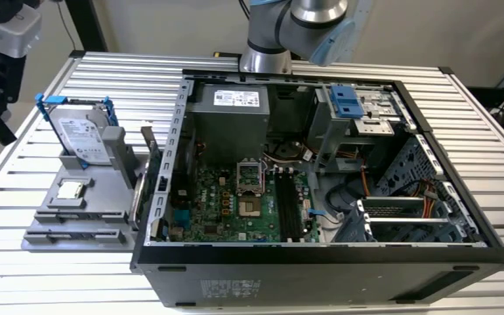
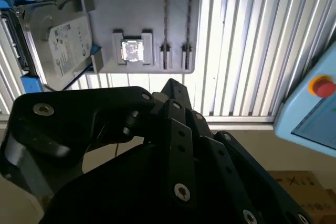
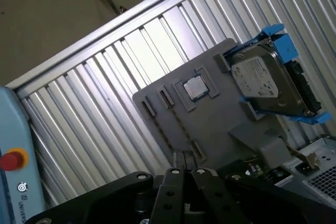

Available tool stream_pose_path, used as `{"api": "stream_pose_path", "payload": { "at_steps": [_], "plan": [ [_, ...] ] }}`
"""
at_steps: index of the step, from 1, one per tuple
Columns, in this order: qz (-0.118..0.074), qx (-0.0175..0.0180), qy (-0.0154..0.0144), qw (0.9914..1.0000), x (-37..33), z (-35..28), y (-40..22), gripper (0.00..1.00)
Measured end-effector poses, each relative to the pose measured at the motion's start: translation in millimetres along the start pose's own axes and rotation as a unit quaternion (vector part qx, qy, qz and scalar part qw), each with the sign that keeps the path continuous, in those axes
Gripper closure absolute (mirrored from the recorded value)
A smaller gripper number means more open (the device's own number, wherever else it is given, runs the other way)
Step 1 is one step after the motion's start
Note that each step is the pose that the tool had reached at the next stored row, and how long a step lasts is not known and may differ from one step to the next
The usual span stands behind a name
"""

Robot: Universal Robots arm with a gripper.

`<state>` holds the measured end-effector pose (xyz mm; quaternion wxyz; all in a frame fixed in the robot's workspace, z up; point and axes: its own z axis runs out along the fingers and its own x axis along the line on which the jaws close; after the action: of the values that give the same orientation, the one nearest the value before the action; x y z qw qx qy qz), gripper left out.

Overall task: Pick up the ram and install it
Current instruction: 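Pick up the ram and move it above insertion slot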

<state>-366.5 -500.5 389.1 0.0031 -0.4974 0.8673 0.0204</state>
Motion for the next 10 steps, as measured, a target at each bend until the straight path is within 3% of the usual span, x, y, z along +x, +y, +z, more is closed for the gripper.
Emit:
{"api": "stream_pose_path", "payload": {
  "at_steps": [5, 10],
  "plan": [
    [-0.039, -0.001, 0.0013, 0.99925, 0.0, 0.0, 0.0, 1.0],
    [-0.075, -0.0019, 0.0024, 0.99717, 0.0, 0.0, 0.0, 1.0]
  ]
}}
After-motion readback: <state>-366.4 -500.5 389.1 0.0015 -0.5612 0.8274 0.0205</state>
